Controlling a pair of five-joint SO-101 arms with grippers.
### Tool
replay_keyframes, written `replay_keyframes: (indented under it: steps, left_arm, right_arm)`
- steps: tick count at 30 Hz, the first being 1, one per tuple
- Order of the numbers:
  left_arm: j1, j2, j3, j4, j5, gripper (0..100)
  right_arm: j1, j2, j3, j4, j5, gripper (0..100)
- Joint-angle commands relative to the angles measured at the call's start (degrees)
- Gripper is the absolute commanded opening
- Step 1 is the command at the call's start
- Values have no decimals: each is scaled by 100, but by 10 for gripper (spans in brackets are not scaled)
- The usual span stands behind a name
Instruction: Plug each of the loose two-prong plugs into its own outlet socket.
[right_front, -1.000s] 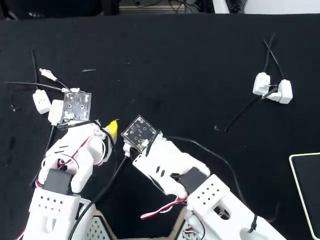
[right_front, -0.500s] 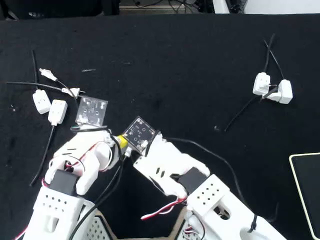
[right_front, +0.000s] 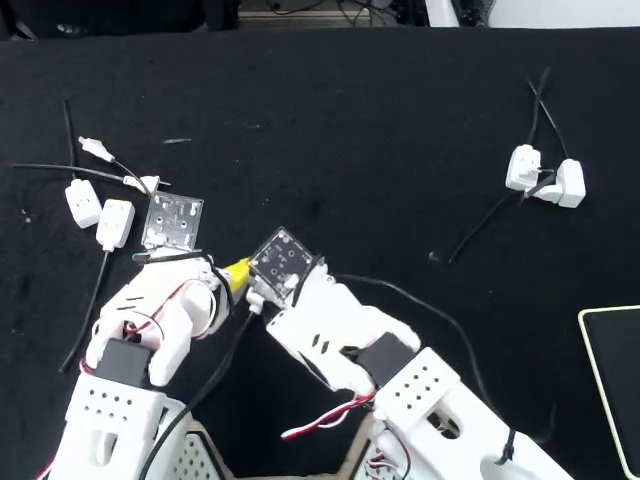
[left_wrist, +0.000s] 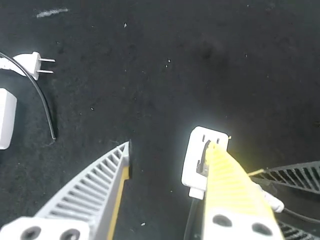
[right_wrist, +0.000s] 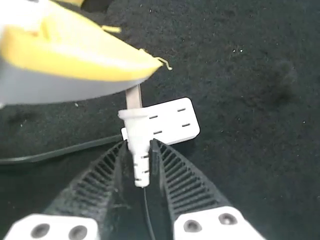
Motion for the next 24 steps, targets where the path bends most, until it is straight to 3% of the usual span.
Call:
replay_keyframes:
  steps: [1, 16, 24]
  left_arm:
    - [-22, -44, -22, -70, -35, 245]
    - [-22, -53, 66, -79, -26, 245]
    - [-22, -53, 66, -79, -26, 245]
  right_arm:
    - [-79, -180, -470, -369, -141, 10]
    - [-79, -180, -585, -651, -149, 10]
    - [-79, -180, -716, -853, -677, 10]
